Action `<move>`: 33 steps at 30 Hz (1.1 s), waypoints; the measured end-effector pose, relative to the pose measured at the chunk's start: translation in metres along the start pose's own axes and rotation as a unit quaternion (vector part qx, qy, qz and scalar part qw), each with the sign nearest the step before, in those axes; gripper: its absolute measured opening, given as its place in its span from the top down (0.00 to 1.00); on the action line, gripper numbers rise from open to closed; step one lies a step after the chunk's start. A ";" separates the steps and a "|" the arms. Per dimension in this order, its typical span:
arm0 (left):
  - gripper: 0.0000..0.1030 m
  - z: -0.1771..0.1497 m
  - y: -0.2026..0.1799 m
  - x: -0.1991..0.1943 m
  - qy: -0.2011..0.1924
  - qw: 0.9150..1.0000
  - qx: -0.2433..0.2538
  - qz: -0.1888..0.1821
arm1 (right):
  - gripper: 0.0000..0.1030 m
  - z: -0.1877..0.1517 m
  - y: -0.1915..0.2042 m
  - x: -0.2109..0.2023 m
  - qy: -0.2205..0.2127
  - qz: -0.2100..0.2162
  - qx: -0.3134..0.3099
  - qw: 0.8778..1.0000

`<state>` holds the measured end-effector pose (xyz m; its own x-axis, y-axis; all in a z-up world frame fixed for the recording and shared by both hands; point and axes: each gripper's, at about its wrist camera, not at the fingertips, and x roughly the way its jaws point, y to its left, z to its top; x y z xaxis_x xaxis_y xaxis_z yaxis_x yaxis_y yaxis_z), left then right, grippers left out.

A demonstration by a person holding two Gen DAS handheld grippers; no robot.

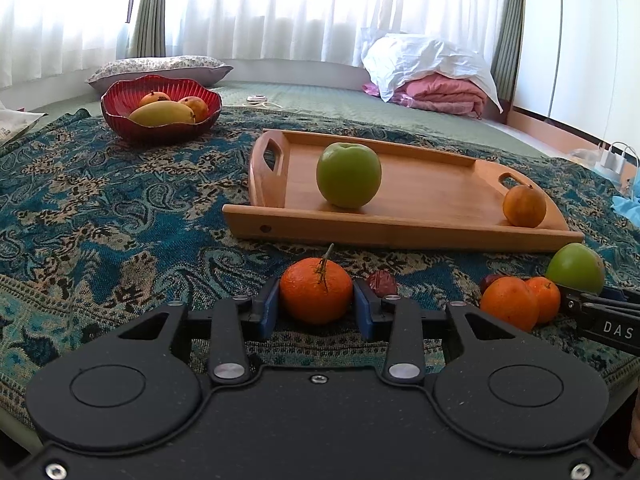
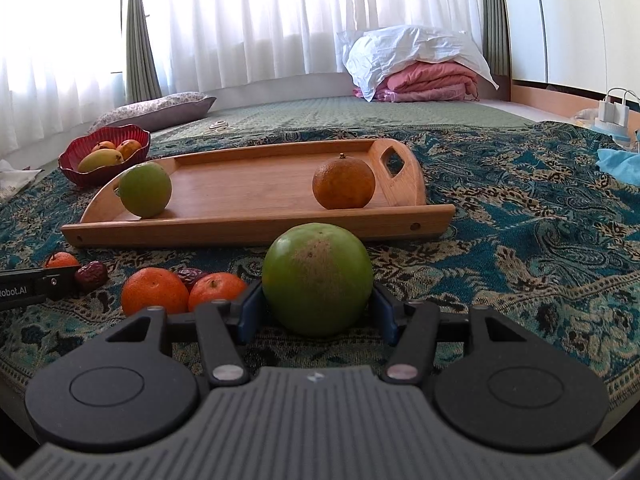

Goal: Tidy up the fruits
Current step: 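Carry the pomelo onto the tray and open the right tool while the left tool releases the tangerine there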

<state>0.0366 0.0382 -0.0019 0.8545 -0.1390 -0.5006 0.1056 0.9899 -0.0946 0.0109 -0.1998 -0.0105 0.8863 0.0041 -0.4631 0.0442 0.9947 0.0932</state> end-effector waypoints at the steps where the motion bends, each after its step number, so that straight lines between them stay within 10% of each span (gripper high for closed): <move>1: 0.65 0.000 0.000 0.000 -0.001 1.000 -0.001 0.000 | 0.43 0.000 0.000 0.000 -0.001 -0.001 -0.001 1.000; 33: 0.66 0.092 -0.025 -0.001 -0.036 0.999 0.020 -0.009 | 0.43 0.085 -0.002 0.003 -0.044 0.009 -0.001 0.999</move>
<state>0.0802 0.0161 0.0801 0.8862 -0.1556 -0.4364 0.1404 0.9878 -0.0672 0.0525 -0.2103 0.0628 0.9242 0.0137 -0.3817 0.0262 0.9947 0.0991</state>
